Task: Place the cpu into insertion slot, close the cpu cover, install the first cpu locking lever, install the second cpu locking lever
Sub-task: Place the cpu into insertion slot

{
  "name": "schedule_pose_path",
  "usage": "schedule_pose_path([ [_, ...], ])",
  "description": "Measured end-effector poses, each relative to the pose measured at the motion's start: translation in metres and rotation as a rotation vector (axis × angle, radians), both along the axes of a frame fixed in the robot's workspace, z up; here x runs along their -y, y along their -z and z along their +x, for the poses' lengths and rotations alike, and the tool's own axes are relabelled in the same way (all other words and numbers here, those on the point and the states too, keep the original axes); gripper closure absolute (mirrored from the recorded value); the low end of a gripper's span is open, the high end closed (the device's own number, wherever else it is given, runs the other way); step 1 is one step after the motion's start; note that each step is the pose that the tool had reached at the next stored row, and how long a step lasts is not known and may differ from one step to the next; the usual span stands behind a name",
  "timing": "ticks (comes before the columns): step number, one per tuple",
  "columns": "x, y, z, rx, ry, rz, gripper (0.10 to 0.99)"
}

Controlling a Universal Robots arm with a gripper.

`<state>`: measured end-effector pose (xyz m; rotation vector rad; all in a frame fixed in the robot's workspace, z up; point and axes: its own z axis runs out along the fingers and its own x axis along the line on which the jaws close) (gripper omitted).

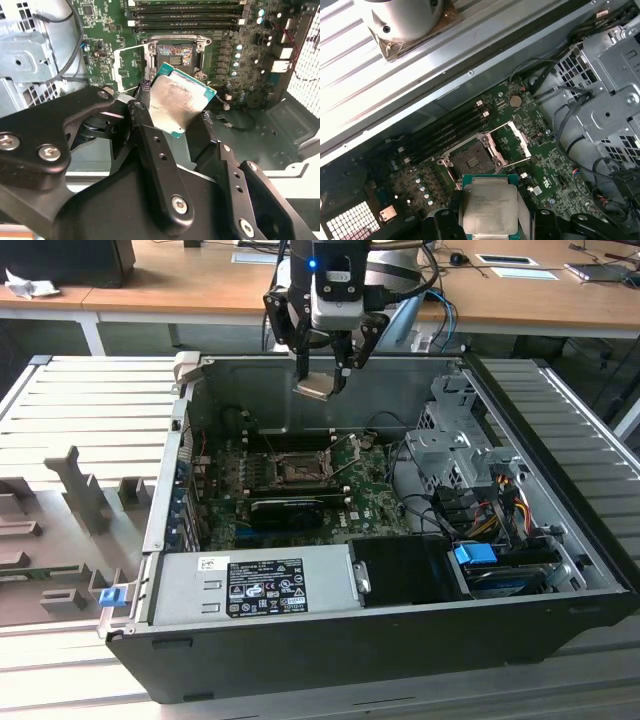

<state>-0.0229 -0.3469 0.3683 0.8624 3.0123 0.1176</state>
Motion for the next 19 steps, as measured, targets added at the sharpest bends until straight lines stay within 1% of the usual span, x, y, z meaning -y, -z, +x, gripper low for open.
schedule_pose_path([
  [5, 0.0, 0.0004, 0.0, 0.0, 0.068, -0.001, 0.557],
  [6, 0.0, 0.0007, 0.0, 0.0, 0.091, -0.001, 0.557],
  [11, 0.0, 0.0013, 0.0, -0.0001, 0.156, -0.002, 0.557],
  [12, 0.0, 0.0015, 0.0, -0.0001, 0.184, -0.002, 0.557],
  [14, 0.0, 0.0017, 0.0, 0.0, 0.206, -0.002, 0.557],
  [16, 0.0, 0.0021, 0.0, 0.0, 0.248, -0.003, 0.557],
  [19, 0.0, 0.0023, 0.0, 0.0, 0.282, -0.003, 0.557],
])
